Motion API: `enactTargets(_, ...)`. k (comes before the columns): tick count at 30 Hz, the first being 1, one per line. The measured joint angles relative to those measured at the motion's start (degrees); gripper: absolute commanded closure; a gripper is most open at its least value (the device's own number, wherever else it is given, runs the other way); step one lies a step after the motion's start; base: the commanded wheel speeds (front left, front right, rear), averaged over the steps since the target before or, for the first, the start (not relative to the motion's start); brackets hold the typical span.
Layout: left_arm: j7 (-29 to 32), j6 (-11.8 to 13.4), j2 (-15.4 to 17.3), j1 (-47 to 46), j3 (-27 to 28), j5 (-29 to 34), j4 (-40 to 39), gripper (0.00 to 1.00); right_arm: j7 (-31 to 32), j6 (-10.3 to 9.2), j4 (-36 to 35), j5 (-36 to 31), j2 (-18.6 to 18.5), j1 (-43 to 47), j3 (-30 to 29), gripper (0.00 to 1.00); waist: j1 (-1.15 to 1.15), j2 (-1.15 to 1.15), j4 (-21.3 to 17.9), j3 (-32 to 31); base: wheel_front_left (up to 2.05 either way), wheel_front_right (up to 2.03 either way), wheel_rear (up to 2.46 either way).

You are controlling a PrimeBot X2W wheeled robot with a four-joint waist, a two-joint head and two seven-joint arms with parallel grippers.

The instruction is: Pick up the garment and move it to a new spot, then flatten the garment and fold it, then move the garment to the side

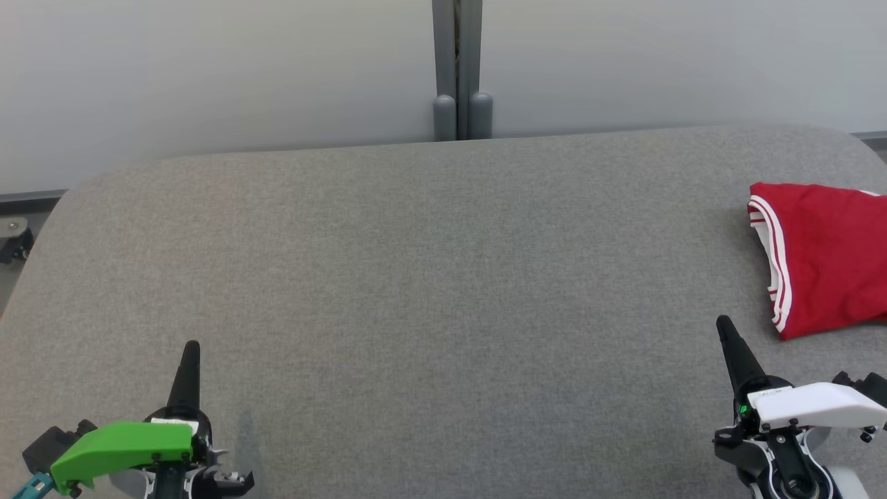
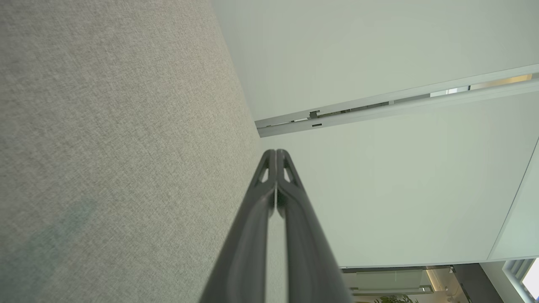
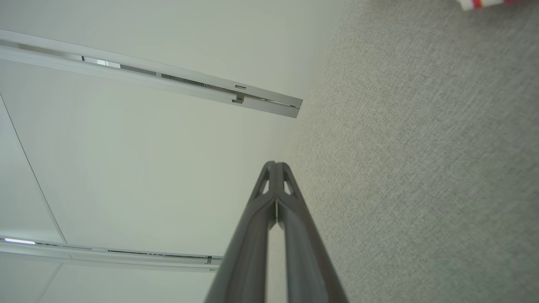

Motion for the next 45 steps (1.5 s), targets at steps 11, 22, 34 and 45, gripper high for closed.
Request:
enactTargets(11, 1.2, 0.0, 0.0, -0.8, 0.5, -4.4, -0.2, 1.00, 1.2, -0.01, -0.4, 4.8, 0.0, -0.5, -0.5, 1.00, 0.00, 0.00, -0.1, 0.1, 0.00, 0.00, 0.00)
enactTargets(22, 2.4, 0.0, 0.0, -1.8, 1.0, -8.7, -0.4, 1.00, 2.5, -0.02, -0.7, 9.3, -0.1, -0.6, -0.9, 1.00, 0.00, 0.00, -0.3, 0.1, 0.00, 0.00, 0.00)
enactTargets(34, 3.5, 0.1, 0.0, -2.5, 1.6, -12.6, -0.6, 1.00, 3.6, -0.02, -1.1, 13.7, -0.1, -0.8, -1.3, 1.00, 0.00, 0.00, -0.4, 0.2, 0.00, 0.00, 0.00)
enactTargets(45, 3.5, 0.1, 0.0, -2.5, 1.6, -12.7, -0.6, 1.00, 3.6, -0.02, -1.1, 13.7, -0.1, -0.9, -1.3, 1.00, 0.00, 0.00, -0.4, 0.2, 0.00, 0.00, 0.00)
